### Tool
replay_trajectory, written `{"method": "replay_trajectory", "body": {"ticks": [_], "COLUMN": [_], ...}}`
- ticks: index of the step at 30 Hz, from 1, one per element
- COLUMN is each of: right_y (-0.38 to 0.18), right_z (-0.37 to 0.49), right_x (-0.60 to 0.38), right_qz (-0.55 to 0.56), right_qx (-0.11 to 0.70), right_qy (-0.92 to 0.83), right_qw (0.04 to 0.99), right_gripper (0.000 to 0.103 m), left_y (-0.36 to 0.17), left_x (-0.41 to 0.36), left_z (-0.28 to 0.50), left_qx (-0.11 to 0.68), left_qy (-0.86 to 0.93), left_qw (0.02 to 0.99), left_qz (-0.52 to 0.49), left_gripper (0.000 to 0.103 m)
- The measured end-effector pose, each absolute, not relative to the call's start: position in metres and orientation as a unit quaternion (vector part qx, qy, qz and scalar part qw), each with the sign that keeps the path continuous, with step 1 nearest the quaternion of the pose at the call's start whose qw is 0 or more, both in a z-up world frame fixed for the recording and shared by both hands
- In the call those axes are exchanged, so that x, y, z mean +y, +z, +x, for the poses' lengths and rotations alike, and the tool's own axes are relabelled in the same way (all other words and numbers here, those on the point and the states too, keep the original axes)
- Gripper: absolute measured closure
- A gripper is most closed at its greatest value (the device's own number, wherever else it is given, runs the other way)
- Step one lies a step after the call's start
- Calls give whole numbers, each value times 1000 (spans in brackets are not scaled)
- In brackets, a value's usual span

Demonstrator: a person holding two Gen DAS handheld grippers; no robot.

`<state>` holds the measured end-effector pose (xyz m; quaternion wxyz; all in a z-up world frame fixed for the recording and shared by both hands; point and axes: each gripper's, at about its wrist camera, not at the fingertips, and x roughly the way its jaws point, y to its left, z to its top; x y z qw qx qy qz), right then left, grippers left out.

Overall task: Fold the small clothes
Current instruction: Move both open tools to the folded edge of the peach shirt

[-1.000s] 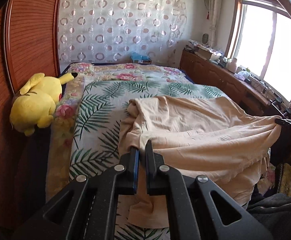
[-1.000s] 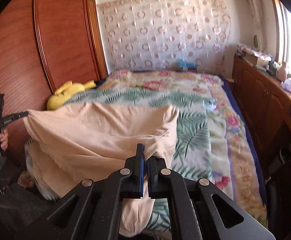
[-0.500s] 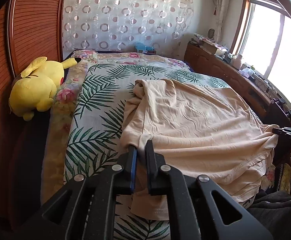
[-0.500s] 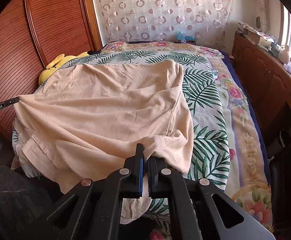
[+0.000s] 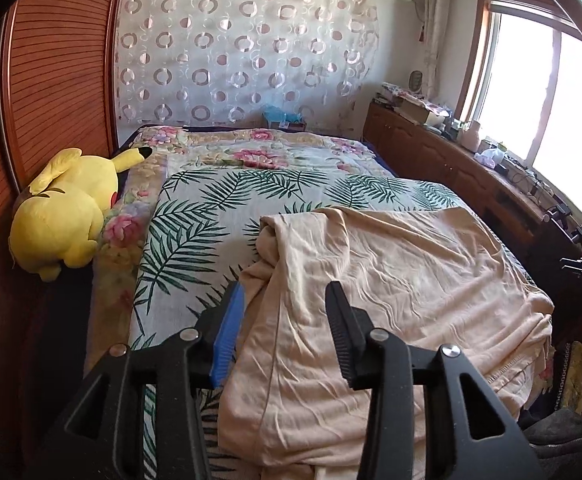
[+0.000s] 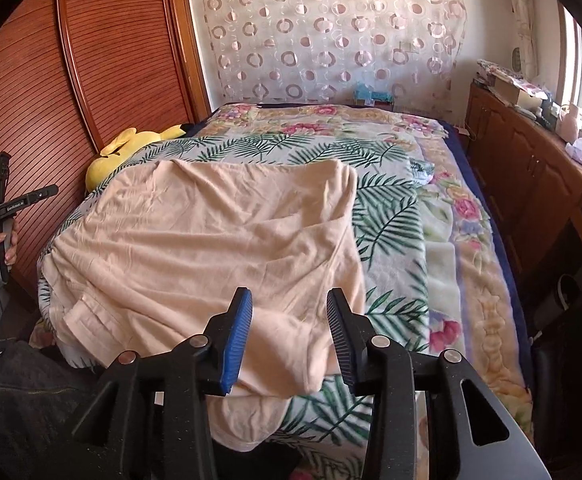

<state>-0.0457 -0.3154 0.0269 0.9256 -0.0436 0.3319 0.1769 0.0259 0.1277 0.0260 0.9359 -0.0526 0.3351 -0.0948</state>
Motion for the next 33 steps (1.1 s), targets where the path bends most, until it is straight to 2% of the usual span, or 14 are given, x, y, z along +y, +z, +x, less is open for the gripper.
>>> {"method": "replay_trajectory", "body": {"ticks": [10,12,14,15,26,33], "right_y": [8,-1,-9,-11,-25,-21], "right_z": [53,76,97,106,173,192], "right_x": [-317,-310,-303,-299,-281,-287], "right_qz": [-48,-44,-38,-37,-32,-11], "right_qx": [333,343,353,356,396,399], "right_qy": [145,147,148,149,141,159], "right_qw": [930,927,923,922,907,903], "right_gripper": [61,61,61,61,61,54], "left_y": [0,-5,-10,-12,-26,-41], "left_x": [132,132,130,128,117,117], "left_z": [112,126,136,142,197,216], "left_qx": [387,401,409,413,460,480], "left_qy": [-98,-110,-114,-113,-105,-107], "left_qw": [915,908,904,902,881,868], "left_qz": [-50,-55,-53,-49,-46,-61], "left_gripper": [60,53,31,29,28,28]}}
